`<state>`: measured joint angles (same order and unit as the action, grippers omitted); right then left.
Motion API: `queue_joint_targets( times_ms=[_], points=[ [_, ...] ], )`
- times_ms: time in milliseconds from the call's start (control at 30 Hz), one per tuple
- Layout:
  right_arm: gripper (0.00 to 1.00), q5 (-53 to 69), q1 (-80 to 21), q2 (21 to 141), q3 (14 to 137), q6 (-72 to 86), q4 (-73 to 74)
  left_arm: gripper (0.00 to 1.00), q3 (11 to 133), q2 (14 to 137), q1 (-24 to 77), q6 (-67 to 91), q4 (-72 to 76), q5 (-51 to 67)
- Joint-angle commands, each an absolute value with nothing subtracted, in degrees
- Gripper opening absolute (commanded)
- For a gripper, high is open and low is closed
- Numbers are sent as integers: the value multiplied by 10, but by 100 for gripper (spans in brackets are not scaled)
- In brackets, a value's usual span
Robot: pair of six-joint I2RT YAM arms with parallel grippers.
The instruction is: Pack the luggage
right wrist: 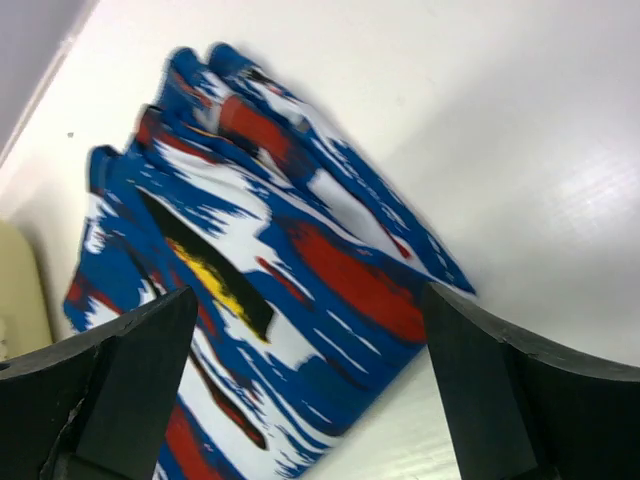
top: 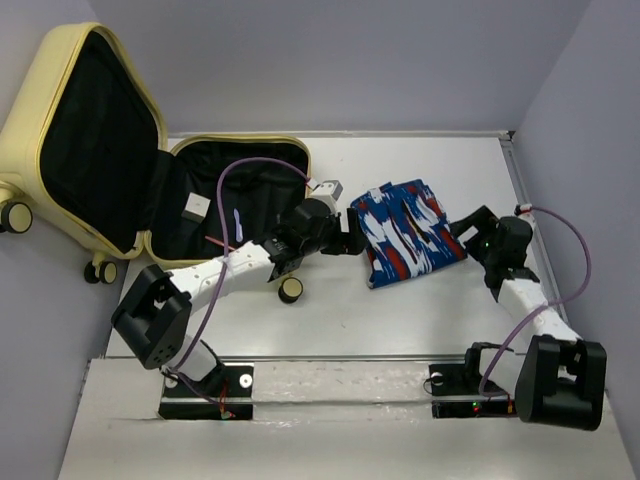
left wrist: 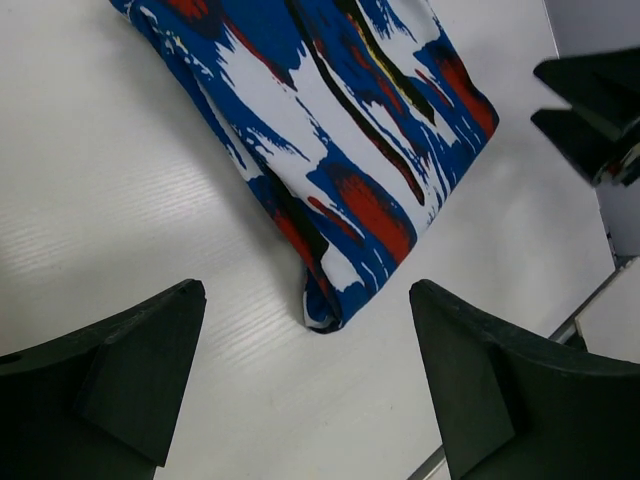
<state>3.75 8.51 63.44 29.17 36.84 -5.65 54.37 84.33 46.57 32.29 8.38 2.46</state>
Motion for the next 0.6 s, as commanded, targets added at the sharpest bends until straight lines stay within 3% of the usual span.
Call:
queue_joint_targets(
  times_ms=[0,333,467,567],
  points=[
    [98,27,93,609,225,415,-33,95,611,862,471,325,125,-23],
    [96,147,93,745,213,507,-146,96,657,936,472,316,104,-46],
    [90,190,93,842,214,566,-243,96,677,968,472,316,92,-53],
    [78,232,93,906,212,605,-321,96,700,1007,473,315,81,-65]
  ],
)
